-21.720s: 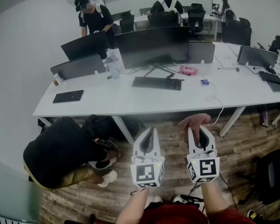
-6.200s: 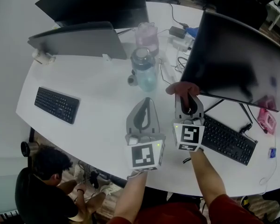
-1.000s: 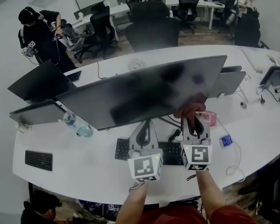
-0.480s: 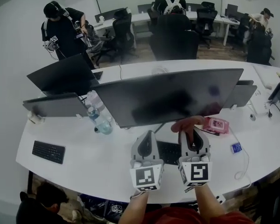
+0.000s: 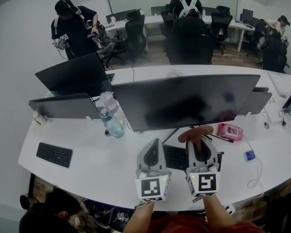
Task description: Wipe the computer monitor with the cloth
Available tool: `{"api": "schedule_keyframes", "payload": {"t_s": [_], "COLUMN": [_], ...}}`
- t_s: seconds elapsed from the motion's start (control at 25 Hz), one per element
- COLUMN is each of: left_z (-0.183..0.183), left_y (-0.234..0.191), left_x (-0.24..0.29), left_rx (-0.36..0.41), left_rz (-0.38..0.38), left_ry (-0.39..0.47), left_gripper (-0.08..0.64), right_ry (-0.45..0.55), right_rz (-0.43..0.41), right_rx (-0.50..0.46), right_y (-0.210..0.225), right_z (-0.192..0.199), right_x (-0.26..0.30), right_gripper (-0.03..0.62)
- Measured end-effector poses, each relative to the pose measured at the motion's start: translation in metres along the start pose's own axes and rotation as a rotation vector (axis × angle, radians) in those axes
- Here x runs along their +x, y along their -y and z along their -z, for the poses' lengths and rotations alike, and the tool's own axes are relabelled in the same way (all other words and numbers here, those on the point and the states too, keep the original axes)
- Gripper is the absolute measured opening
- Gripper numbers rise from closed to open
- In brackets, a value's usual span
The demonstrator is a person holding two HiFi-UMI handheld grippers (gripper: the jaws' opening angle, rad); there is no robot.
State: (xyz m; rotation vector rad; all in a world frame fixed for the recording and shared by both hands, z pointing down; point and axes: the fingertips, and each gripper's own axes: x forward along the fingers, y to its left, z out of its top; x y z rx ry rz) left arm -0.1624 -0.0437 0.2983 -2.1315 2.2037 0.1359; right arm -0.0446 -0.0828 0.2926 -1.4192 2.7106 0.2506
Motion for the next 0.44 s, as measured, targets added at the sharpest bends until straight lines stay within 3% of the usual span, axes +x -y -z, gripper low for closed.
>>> {"api": "schedule_keyframes", "payload": {"t_s": [0.28, 0.44], "left_z": [-0.003, -0.015], "left_y": [0.0, 0.003], "left_x": [-0.003, -0.002], "left_rx": [0.003, -0.04], "left_rz": [0.006, 0.004], "left_ry": [0.017, 0.07], "left_gripper": [0.023, 0.023], "right_ry": [0.012, 0.017], "right_rz": [-0.015, -0.022], "right_rx": [-0.03, -0.03], "right_y": [-0.005, -0.006], "right_z": [-0.004, -0.007], "right_x": [-0.001, -0.002], "right_gripper": [0.078, 0.078]}}
